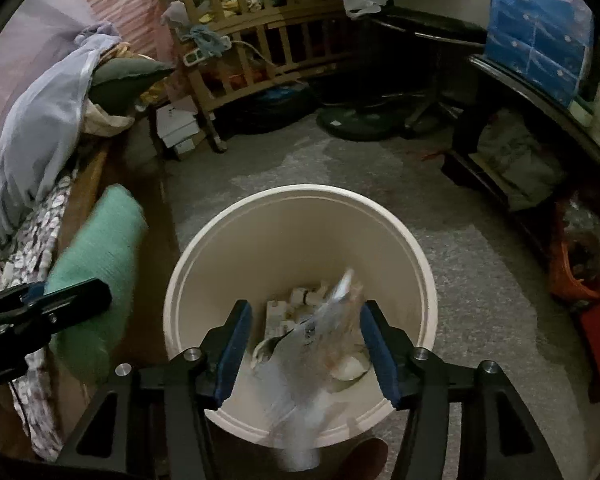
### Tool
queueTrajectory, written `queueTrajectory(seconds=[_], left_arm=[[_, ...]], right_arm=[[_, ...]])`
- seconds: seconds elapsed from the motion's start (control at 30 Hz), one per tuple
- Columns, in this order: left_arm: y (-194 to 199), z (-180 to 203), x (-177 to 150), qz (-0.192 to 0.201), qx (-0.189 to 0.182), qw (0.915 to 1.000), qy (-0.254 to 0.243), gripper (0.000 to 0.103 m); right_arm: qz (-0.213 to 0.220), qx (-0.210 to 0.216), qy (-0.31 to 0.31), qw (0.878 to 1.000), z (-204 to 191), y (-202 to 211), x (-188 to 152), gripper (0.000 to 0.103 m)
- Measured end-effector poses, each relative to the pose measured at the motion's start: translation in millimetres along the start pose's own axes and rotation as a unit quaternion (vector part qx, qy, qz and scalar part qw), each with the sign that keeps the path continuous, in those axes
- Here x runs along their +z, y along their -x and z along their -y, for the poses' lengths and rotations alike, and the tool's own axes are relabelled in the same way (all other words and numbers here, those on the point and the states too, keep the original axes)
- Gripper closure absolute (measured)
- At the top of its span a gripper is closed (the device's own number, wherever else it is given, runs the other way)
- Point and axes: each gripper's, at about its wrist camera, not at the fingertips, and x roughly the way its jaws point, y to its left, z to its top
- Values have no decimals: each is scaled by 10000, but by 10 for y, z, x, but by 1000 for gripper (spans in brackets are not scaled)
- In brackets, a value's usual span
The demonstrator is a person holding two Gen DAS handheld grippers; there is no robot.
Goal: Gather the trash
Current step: 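Carry the packet and green plush over the bucket and open both tools, then move both open tools back to the trash on the blanket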
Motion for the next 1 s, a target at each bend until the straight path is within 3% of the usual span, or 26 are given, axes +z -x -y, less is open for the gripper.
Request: queueTrajectory(seconds=[0.27,0.67,1.0], left_arm=[[86,-75,-39,27,138,9999,51,49],[548,-419,-208,343,1071,9936,-126,49],[1127,-1044,-476,567,1680,9839,229,49]], right_arm=[[-37,82,-7,10000,-27,-5,-10,42],[11,266,349,9990,-323,21,-55,42],[158,679,983,9927,-1036,250,-55,37]])
